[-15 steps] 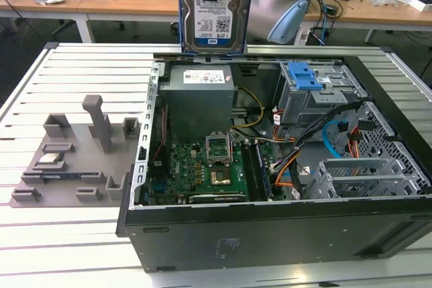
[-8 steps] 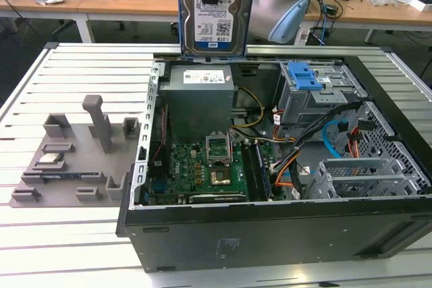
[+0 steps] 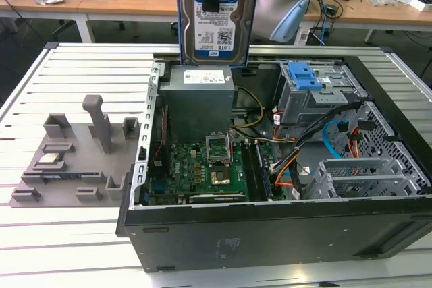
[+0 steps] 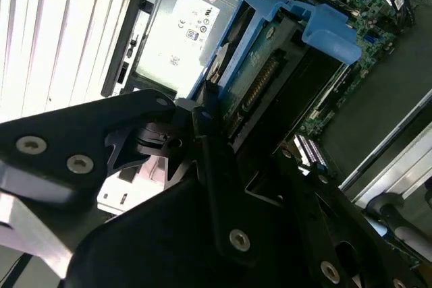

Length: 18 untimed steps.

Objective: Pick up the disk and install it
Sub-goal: 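Pick up the disk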

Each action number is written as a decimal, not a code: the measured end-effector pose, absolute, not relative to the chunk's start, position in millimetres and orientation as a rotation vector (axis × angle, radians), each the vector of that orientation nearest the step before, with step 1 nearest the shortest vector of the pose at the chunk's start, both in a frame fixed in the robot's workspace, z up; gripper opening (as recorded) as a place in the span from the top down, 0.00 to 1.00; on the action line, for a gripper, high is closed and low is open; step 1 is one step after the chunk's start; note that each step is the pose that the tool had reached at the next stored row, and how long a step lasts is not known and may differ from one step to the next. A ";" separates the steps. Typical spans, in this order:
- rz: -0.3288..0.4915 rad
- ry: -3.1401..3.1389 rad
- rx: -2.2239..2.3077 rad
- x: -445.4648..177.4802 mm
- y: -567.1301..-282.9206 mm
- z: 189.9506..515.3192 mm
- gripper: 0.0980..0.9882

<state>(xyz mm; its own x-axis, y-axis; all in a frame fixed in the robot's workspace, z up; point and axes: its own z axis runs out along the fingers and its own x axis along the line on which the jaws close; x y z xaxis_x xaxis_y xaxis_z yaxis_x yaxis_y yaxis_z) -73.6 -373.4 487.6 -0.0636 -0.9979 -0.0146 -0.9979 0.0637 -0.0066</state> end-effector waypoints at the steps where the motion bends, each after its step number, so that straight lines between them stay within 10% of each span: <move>1: 0.007 2.281 -2.140 -73.6 -376.1 487.6 0.70; 18: -0.005 2.286 -2.145 -73.6 -418.0 487.3 0.70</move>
<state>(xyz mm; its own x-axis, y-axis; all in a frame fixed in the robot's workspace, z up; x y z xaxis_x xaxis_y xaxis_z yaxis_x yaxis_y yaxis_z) -73.6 -418.0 487.3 -0.0635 -0.9980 -0.0031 -0.9980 0.0636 -0.0073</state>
